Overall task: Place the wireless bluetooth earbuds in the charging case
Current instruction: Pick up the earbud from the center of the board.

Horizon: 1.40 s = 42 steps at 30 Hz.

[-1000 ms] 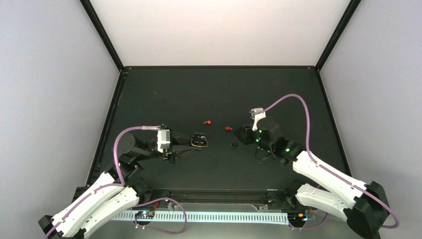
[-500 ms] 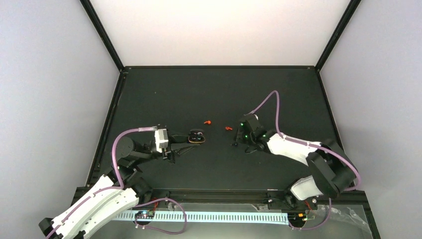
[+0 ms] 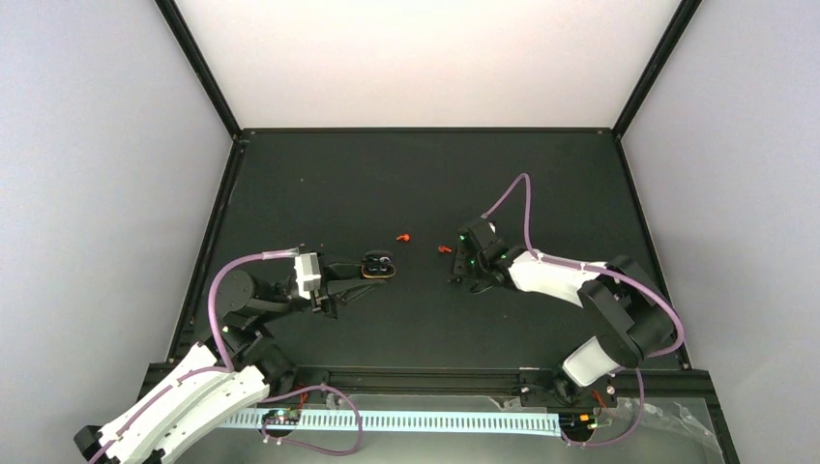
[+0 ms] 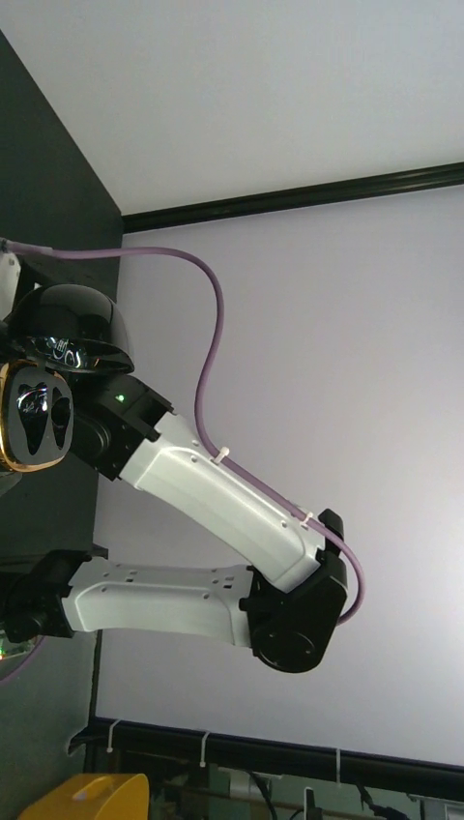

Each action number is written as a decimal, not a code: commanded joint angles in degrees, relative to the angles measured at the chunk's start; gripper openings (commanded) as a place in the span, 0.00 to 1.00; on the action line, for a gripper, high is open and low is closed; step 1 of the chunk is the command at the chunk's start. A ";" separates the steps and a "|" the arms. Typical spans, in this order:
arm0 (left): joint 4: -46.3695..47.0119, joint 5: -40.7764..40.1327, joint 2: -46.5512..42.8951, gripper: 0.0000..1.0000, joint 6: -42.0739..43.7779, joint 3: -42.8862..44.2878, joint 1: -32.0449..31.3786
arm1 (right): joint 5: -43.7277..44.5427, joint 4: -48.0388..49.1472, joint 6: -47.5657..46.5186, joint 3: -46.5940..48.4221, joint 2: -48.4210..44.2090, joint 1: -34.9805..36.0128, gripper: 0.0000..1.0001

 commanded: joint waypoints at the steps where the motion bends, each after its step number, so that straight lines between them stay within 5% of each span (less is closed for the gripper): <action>1: 0.92 -0.88 -0.69 0.02 0.48 0.19 -0.56 | 0.40 -1.71 -0.94 1.07 1.06 0.35 0.34; 22: 0.97 -0.72 -0.74 0.02 0.86 0.00 -0.83 | -1.85 -6.10 -11.85 10.26 7.82 4.68 0.21; 31: 0.92 -0.96 -0.53 0.02 0.92 0.00 -1.18 | 4.30 -12.02 -9.79 10.84 3.15 4.74 0.33; 42: 0.49 -1.31 -1.22 0.02 1.41 0.03 -1.95 | 0.56 -9.49 -5.21 8.37 6.40 4.76 0.38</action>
